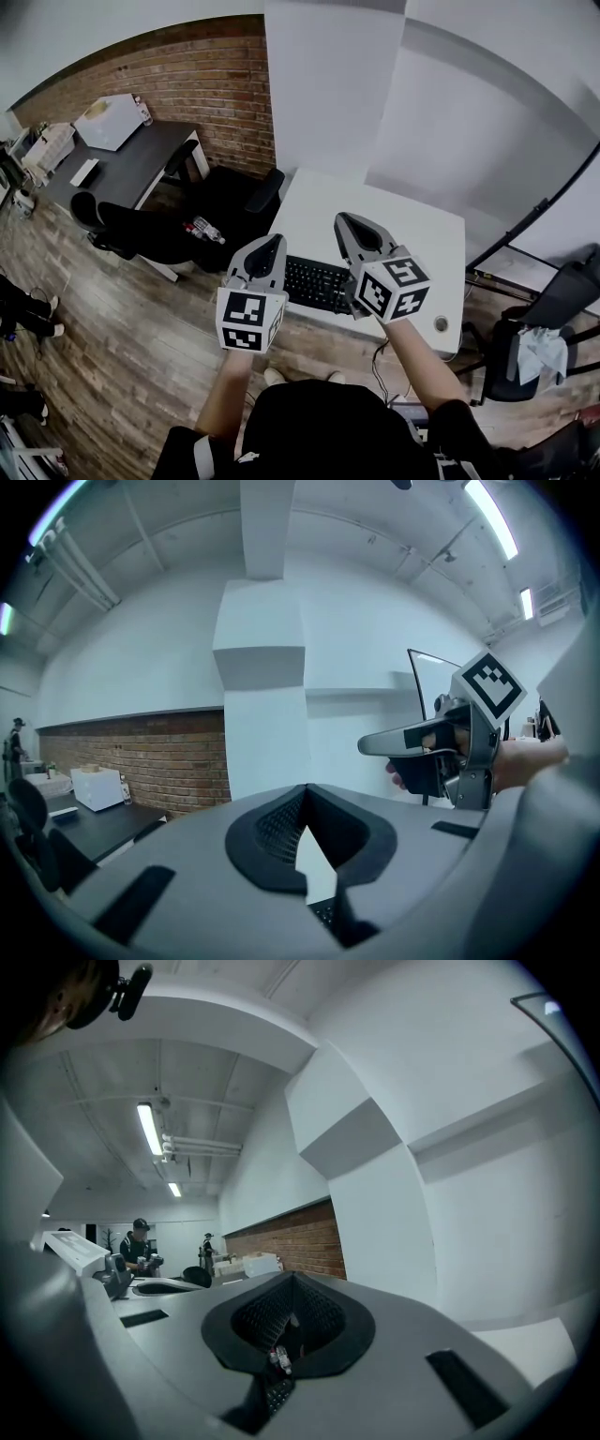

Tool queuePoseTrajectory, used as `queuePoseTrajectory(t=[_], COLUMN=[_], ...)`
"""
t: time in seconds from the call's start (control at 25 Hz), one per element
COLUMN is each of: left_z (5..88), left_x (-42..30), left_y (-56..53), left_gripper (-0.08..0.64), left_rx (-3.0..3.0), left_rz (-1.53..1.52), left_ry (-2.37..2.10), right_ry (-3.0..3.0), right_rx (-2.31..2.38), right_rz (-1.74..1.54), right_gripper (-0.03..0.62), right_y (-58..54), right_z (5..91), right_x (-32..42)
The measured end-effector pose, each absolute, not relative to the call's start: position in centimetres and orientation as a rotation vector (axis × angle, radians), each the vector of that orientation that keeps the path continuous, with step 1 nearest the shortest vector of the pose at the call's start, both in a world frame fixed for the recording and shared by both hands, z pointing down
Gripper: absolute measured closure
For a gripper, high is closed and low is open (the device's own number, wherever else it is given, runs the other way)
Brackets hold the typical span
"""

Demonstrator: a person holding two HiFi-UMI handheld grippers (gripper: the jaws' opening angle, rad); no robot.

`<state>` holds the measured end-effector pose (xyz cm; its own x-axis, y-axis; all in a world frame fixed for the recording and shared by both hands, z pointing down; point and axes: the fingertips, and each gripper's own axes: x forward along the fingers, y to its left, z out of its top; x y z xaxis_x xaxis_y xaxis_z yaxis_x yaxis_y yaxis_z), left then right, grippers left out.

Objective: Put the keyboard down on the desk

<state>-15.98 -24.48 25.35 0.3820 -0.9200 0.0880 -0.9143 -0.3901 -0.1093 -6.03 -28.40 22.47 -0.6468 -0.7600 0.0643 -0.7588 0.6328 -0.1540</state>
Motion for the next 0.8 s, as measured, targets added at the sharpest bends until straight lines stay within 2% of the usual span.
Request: queuePoseTrajectory(t=[0.8], left_z=[23.9], left_x=[-15.3], left_y=[-25.1], left_gripper=[0.548], left_rx=[-2.535], left_rz=[-0.193], left_ry=[1.691], right_ry=[2.829], right_rx=[-1.303], right_rz=[-0.22], right_gripper=[0.552], right_y=[-28.9], right_z=[21.6], right_x=[-6.0])
